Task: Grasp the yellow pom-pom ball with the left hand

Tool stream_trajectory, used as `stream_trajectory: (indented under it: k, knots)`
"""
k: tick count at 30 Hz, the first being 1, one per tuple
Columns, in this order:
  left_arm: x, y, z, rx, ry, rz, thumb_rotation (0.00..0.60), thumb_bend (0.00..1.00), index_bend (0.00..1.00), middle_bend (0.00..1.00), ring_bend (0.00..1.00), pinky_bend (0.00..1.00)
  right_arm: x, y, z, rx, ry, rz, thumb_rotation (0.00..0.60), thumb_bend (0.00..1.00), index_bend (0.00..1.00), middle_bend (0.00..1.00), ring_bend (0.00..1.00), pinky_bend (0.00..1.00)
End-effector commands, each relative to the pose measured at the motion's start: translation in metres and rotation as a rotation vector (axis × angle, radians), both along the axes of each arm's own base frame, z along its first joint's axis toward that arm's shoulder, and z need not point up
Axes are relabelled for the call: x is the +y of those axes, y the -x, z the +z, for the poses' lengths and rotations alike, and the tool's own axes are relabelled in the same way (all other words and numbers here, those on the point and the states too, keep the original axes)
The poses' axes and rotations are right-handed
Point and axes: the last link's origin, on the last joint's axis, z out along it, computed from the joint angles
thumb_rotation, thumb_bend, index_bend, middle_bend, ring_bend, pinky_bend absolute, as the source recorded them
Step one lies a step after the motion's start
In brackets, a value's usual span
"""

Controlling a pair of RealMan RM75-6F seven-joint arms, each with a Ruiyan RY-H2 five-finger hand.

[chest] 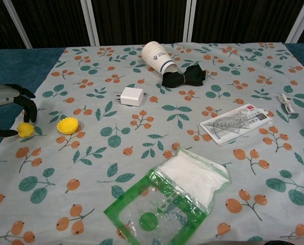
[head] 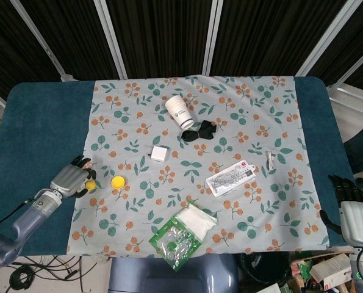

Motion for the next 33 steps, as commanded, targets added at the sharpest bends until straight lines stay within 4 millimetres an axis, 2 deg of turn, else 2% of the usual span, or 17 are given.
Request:
stream_trajectory:
  k: [1,33]
  knots:
    - [-0.0001,0.0003,0.0002,0.000,-0.002,0.000,0.600,0.34,0.39,0.39,0.06,0.00,0.0000,-0.0002,0.0001,0.001,0.001,0.001,0.600,0.22,0.11,0.10,0.10,0.20]
    - [-0.0003,0.0018,-0.0014,0.002,0.001,-0.004,0.600,0.34,0.39,0.39,0.06,0.00,-0.0008,-0.0001,-0.0003,0.002,0.005,-0.004,0.600,0.22,0.11,0.10,0.10,0.20]
